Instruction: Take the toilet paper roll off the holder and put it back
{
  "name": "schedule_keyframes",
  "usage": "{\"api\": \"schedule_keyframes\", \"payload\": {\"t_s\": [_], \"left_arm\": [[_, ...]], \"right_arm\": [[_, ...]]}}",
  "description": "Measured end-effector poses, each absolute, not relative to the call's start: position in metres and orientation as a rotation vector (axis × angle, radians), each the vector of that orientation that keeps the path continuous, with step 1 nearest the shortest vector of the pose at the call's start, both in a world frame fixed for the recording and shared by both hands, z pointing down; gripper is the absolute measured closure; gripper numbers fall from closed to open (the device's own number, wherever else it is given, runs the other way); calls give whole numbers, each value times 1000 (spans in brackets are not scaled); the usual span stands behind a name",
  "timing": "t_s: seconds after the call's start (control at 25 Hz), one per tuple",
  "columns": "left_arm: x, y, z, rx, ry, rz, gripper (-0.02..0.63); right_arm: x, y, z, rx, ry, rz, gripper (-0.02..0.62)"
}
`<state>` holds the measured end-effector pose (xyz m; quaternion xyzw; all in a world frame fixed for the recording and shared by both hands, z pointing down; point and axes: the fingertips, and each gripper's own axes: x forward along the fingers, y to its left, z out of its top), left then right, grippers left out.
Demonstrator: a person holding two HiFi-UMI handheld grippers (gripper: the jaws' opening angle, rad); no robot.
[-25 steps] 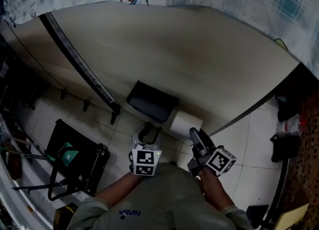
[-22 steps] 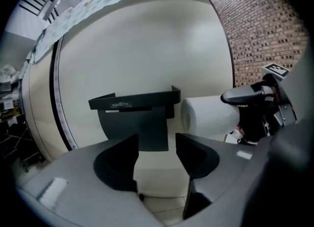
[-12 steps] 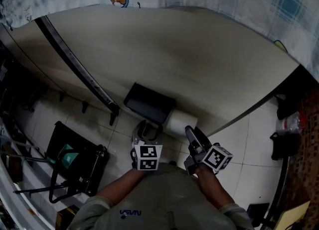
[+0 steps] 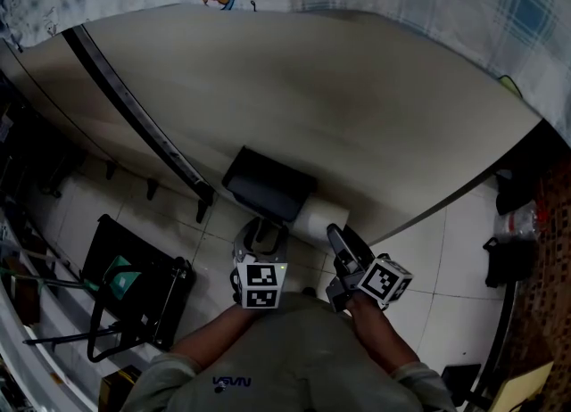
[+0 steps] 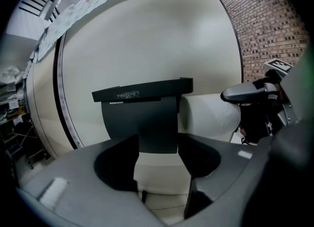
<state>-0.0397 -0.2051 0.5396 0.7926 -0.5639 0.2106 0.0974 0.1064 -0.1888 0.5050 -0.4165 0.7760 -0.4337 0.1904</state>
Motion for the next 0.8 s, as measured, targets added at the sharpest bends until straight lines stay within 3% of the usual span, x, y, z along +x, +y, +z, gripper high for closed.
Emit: {"api": "schedule_keyframes", "payload": {"t_s": [0.8], "left_arm": [[-45,-194,534,2389,-1665,671,356]], "right_arm": [[67,-206,512,-1107,2245,-1258,433]]}}
